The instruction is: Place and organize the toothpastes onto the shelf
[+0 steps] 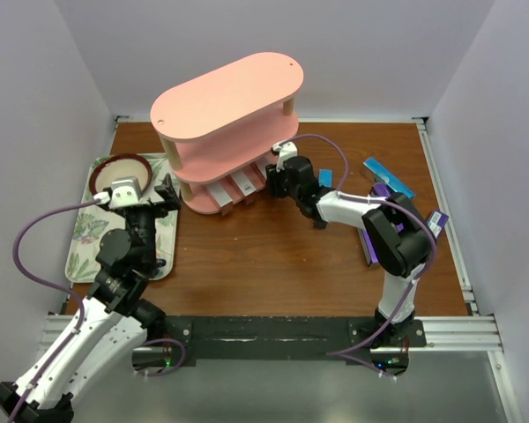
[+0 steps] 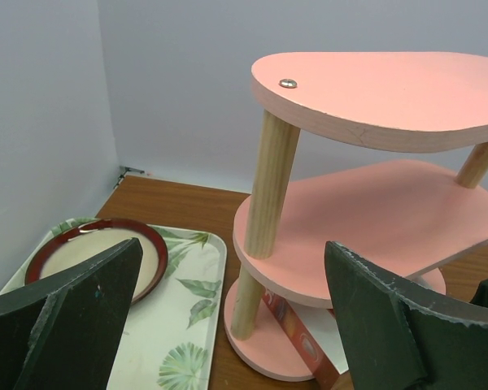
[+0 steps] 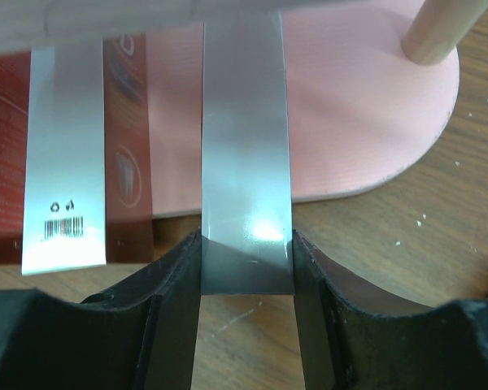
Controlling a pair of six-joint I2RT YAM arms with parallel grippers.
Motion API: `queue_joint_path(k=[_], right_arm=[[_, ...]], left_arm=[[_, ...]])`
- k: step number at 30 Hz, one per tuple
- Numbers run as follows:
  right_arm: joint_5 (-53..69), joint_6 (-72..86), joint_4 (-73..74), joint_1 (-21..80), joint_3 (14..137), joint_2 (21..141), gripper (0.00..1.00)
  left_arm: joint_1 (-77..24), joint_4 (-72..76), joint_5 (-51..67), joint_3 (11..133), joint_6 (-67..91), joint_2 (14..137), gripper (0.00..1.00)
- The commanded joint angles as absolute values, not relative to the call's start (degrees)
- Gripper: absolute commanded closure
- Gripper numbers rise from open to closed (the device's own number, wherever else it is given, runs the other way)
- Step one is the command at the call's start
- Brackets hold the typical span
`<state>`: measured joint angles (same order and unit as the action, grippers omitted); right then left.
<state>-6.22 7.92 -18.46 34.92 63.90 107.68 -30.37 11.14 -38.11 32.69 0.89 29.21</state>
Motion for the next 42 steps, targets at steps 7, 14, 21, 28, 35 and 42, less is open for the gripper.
queue_joint_path(k=[7,14,21,28,35,42], right_arm=[[-6.6,5.3,-17.4,34.3,69.7,110.3,0.63],[-4.9,5.1,-17.1,33.2,70.5,110.9,0.61],[-4.1,5.9,-16.2,33.1,69.7,108.1,0.31],[-10.0,8.1,-13.6,33.0,65.7,100.5,0.18],[-19.8,11.8,-9.3,33.1,58.6,90.5,0.13],[-27.5,18.3,-3.1,32.1,52.4,84.6,0.11]], left_arm=[[-29.5,12.6,-37.4,35.1,1.9,29.6,0.0],[-29.4,12.6,-37.0,35.2,1.9,29.7,0.0],[-29.4,12.4,-36.8,35.2,2.1,29.7,0.0],[-29.3,12.1,-36.6,35.3,2.3,29.6,0.0],[-29.2,11.9,-36.2,35.4,2.6,29.5,0.0],[-28.9,11.5,-35.3,35.6,3.1,29.8,0.0]])
